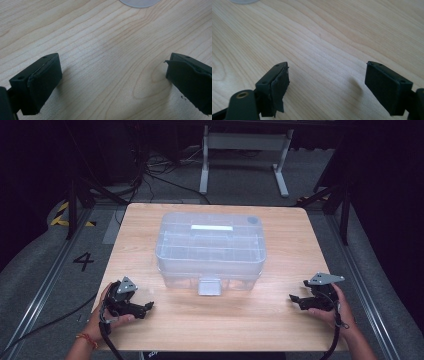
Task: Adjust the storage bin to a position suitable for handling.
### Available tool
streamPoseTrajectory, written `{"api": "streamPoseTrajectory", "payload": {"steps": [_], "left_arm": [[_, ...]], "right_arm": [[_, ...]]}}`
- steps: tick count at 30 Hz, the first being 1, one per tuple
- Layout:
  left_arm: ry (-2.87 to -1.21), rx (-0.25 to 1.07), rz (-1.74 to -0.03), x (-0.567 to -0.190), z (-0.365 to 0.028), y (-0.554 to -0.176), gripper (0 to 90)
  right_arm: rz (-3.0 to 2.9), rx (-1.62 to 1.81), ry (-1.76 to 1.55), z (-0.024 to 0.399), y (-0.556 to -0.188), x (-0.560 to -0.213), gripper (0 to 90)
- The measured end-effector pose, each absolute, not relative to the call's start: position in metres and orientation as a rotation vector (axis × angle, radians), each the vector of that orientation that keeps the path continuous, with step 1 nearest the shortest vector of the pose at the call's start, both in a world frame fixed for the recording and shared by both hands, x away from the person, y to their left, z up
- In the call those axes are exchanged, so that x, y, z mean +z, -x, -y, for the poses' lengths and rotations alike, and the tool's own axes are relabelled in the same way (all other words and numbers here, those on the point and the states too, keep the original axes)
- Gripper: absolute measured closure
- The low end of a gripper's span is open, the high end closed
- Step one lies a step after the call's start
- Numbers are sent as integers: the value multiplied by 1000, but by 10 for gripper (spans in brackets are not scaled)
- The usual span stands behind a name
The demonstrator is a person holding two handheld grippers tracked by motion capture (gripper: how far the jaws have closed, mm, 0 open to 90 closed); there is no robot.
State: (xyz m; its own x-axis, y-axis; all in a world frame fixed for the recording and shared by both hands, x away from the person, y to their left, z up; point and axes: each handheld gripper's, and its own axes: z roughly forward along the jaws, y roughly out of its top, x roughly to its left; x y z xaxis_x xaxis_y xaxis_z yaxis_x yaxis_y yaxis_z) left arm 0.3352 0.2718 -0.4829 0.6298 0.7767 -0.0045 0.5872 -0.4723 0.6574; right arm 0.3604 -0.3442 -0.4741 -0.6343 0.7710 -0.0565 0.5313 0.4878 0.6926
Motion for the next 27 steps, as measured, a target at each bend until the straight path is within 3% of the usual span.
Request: {"api": "streamPoseTrajectory", "payload": {"steps": [27], "left_arm": [[-2230, 394, -1044, -482, -273, -335, 18]], "right_arm": [[-2230, 1166, -910, 322, -378, -377, 276]]}}
